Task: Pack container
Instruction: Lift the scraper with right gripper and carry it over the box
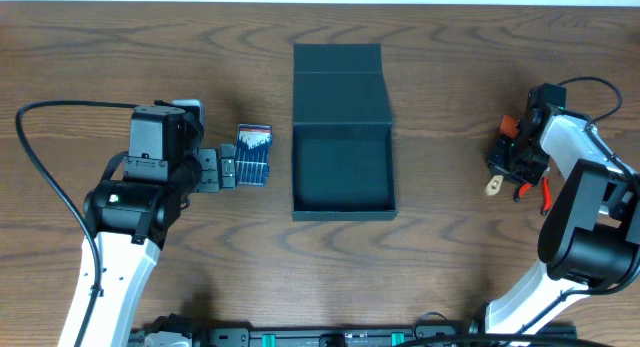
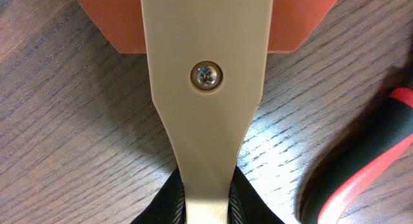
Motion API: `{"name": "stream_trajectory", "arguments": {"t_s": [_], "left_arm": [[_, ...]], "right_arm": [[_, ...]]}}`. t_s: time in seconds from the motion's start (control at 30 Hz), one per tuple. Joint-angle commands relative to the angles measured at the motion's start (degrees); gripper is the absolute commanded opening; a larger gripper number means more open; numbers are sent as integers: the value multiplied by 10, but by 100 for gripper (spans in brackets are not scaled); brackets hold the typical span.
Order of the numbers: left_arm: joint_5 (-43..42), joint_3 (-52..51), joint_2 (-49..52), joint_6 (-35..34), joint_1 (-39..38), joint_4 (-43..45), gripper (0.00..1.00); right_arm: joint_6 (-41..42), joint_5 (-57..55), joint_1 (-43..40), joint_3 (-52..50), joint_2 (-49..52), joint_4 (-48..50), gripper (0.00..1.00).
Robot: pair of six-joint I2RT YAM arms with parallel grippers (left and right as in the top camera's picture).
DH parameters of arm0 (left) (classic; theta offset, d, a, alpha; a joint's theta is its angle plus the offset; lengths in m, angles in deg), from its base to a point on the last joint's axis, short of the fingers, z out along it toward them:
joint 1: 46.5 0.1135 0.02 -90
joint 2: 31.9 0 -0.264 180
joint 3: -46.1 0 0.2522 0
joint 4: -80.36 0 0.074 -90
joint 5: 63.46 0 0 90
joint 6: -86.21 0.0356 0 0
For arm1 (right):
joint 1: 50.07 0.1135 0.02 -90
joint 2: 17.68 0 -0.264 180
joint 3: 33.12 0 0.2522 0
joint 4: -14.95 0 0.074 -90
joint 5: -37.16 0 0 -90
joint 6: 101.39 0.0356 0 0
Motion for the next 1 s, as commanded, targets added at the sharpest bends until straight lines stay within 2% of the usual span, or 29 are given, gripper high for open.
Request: {"name": "stream_trajectory", "arguments": {"t_s": [0.0,0.23,0.5,0.63,0.77,0.9,0.97], "left_arm": [[9,13,2,10,3,-3,99],[9,13,2,10,3,-4,99],[9,13,2,10,3,-4,98],[9,13,2,10,3,-4,98],[9,13,2,9,3,-4,98],[9,13,2,9,3,-6,98],[9,13,2,10,3,-10,98]], "right_arm": [[-2,-7,6,-31,23,-3,1],[-33,-8,51,-24,-79,-20,1],[-102,-14,155,-22,-237,-42,1],[-253,39,237,-22,-299,-49,1],[-398,44,332,-22,-331,-57,1],[-503,43,401,-22,-332,-59,1],[-528,43,428,-22,-330,-56,1]]}}
